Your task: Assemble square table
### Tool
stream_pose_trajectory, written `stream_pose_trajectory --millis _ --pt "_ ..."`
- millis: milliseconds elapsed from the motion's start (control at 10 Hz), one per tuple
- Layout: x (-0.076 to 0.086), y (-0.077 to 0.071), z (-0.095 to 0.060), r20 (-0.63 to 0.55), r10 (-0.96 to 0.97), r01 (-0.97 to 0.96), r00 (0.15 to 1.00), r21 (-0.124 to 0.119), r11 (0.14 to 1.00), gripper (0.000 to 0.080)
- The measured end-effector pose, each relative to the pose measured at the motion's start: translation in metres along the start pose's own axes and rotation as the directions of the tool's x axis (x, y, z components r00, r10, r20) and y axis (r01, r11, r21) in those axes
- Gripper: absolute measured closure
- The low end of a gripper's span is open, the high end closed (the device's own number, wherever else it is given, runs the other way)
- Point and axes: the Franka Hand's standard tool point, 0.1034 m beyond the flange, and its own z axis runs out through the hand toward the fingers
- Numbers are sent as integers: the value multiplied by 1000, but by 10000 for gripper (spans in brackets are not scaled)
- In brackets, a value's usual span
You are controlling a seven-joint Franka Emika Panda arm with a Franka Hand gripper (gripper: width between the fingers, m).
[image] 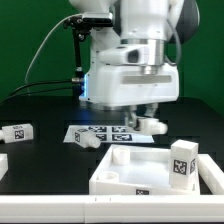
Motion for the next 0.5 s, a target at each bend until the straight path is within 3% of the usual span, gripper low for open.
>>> stream_pose_trajectory --millis 100,500 --pt "13 -11 1 -3 -159 159 987 -2 987 518" --pt "7 -5 3 4 -356 356 935 -13 934 518"
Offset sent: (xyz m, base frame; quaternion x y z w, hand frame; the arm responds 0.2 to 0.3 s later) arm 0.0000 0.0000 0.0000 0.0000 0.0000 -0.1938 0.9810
